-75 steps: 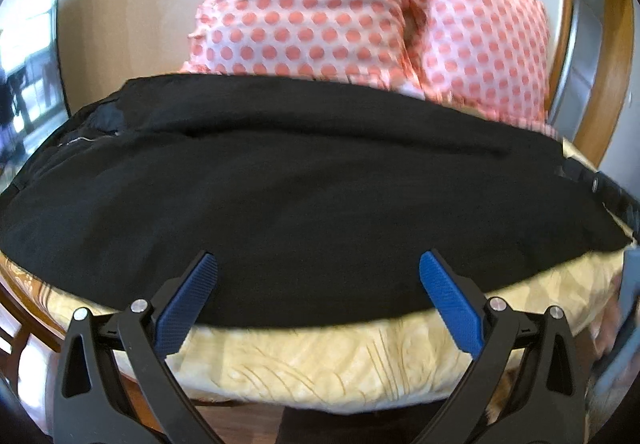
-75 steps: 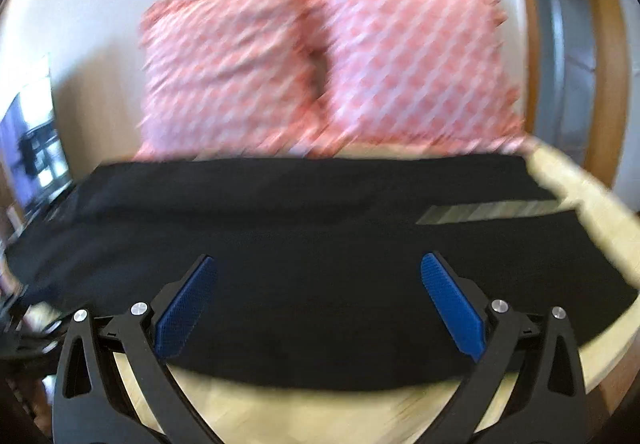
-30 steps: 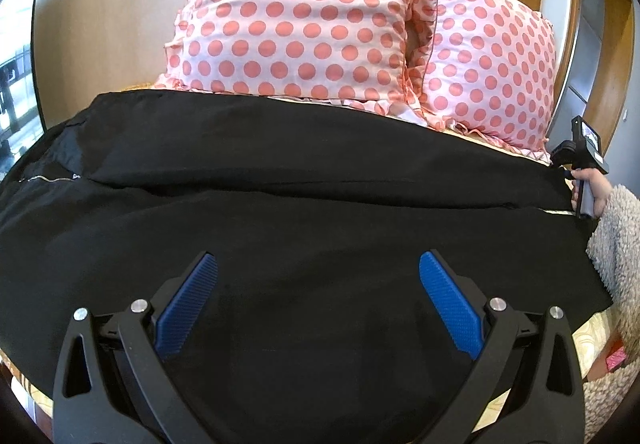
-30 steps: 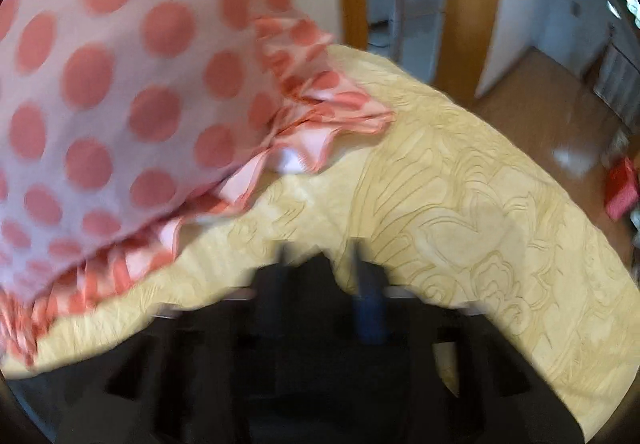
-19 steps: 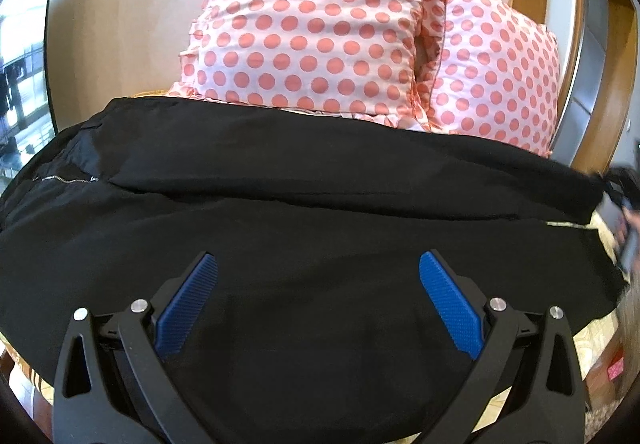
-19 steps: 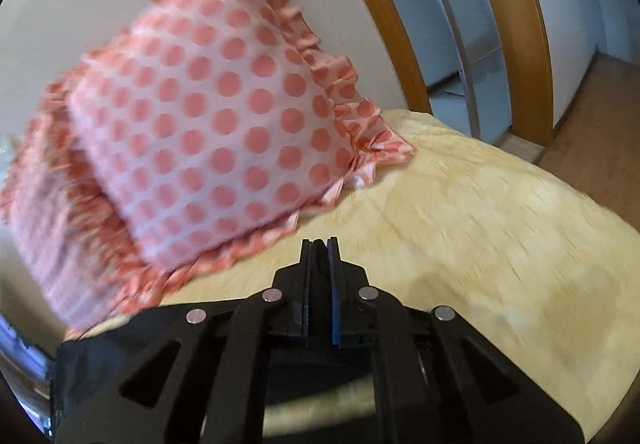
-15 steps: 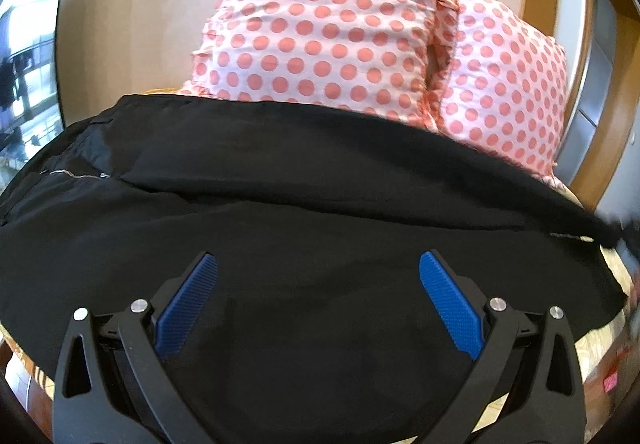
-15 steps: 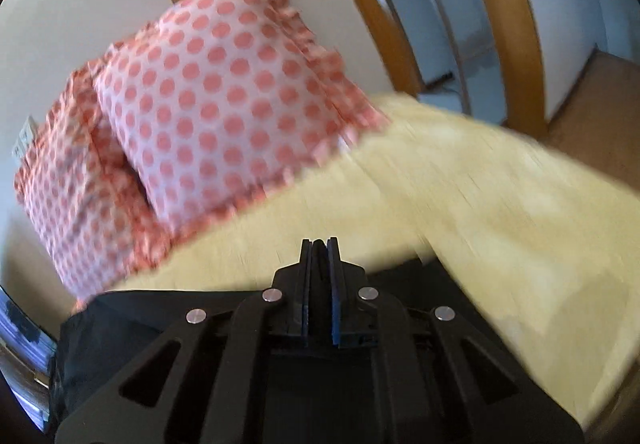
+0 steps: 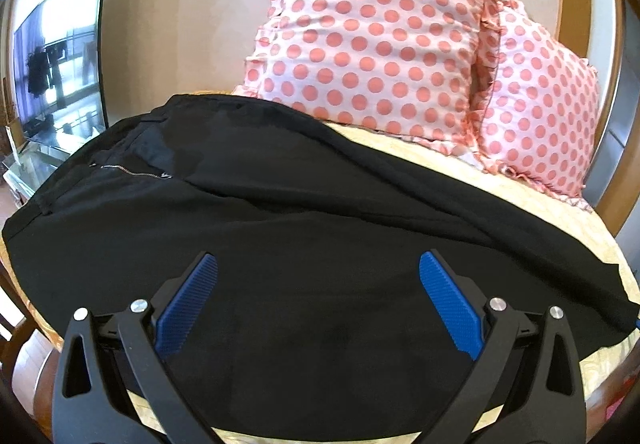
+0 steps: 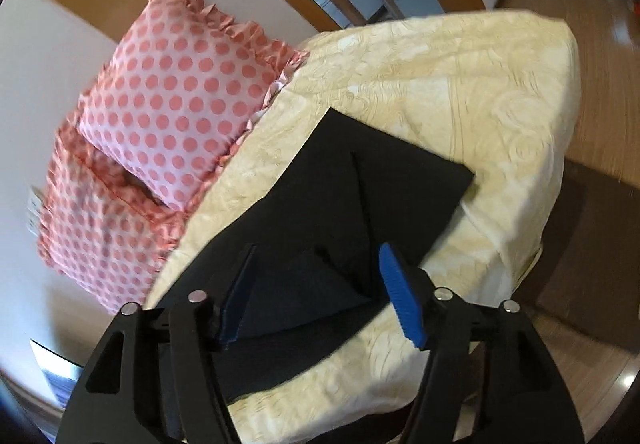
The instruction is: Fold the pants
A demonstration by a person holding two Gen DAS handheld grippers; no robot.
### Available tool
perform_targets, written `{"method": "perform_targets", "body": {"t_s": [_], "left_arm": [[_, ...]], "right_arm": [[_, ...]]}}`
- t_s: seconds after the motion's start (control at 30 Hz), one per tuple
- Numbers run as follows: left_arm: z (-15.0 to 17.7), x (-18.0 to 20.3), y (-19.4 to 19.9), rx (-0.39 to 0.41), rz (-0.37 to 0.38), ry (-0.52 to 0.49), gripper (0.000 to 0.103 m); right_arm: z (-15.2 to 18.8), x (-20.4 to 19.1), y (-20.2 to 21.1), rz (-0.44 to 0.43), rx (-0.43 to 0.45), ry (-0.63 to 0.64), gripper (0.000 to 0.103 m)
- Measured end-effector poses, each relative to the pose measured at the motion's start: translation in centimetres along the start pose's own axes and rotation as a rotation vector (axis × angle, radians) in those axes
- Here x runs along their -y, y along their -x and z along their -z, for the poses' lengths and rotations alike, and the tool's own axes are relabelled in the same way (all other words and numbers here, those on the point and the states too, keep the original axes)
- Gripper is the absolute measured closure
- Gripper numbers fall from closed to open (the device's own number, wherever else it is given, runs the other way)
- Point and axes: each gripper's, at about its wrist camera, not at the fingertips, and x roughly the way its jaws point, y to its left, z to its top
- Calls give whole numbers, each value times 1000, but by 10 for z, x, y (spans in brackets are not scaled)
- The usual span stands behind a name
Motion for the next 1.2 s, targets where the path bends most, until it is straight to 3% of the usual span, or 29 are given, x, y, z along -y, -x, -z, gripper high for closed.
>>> {"method": "perform_targets", "body": {"t_s": [0.17, 0.23, 0.37, 0.5, 0.67, 0.77, 0.83, 0.9, 1.0, 1.1, 1.17, 1.2], "left_arm": [[1, -8, -7, -61, 31, 46, 2], [3, -8, -6, -69, 41, 44, 2], [5, -7, -4, -56, 32, 15, 2], [5, -3, -7, -64, 65, 14, 2], [8, 8, -12, -77, 112, 4, 2], [8, 12, -12, -78, 127, -3, 2], [8, 10, -9, -69, 125, -2, 2], [7, 7, -7, -60, 124, 5, 2], [5, 1, -6, -53, 116, 27, 2], [4, -3, -10, -69, 115, 47, 2], [2, -5, -14, -83, 120, 50, 2], [0, -6, -16, -87, 119, 47, 2]], "right_arm": [[14, -13, -10, -117, -108, -2, 52], [19, -19, -14, -96, -157, 1, 52], [25, -25, 2, -78, -137, 63, 52], [40, -18, 2, -97, -267, 47, 52], [39, 9, 14, -24, -222, -38, 52], [37, 15, 5, -54, -219, -59, 52], [31, 12, 12, -72, -151, -43, 62], [31, 12, 14, -69, -128, -31, 63], [33, 17, 5, -66, -165, -48, 66], [33, 18, 3, -74, -143, -56, 70], [31, 18, -1, -68, -135, -57, 91], [30, 18, -4, -80, -133, -55, 97]]}}
